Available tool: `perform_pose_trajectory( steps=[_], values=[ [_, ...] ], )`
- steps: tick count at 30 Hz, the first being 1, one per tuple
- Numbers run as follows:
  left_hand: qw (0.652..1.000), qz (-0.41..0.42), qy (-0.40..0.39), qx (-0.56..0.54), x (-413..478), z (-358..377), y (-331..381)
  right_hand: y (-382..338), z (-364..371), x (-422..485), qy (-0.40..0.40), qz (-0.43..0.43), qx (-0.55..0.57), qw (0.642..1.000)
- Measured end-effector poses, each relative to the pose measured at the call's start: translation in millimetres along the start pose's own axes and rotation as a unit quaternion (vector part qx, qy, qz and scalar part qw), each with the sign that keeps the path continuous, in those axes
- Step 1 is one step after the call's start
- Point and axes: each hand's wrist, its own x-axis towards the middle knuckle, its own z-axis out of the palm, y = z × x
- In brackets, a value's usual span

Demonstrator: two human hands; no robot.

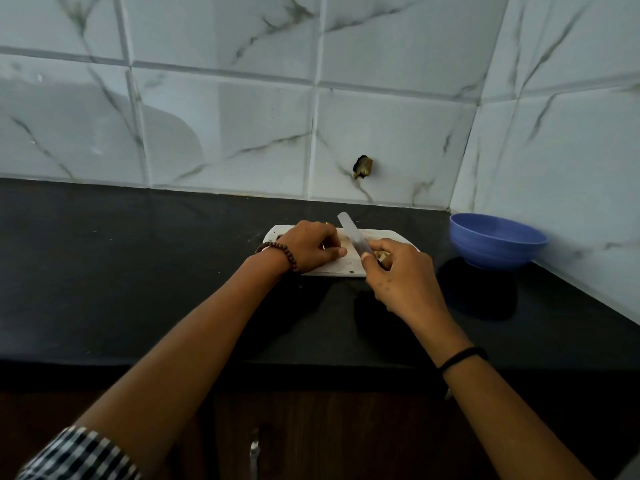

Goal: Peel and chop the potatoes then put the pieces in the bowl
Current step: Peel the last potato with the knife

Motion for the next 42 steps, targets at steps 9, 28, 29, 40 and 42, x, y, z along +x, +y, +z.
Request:
perform_pose_trajectory(
  steps=[9,28,29,40,42],
  values=[
    [0.989,-0.029,0.091,-0.110,-2,3,4,-1,-2,-1,-0.001,-0.001,0.002,1.000],
    [0.984,-0.079,0.082,-0.135,-4,4,2,0,-2,-1,-0.017,-0.017,-0.057,0.998],
    [0.984,-0.077,0.086,-0.134,-5,5,2,-1,-2,-2,-0.021,-0.023,-0.062,0.998],
    [0.988,-0.074,0.099,-0.091,-2,8,2,-26,7,4,-0.062,-0.009,-0.209,0.976],
    [0.988,-0.076,0.102,-0.091,-2,8,2,-37,6,4,-0.074,-0.006,-0.240,0.968]
  ],
)
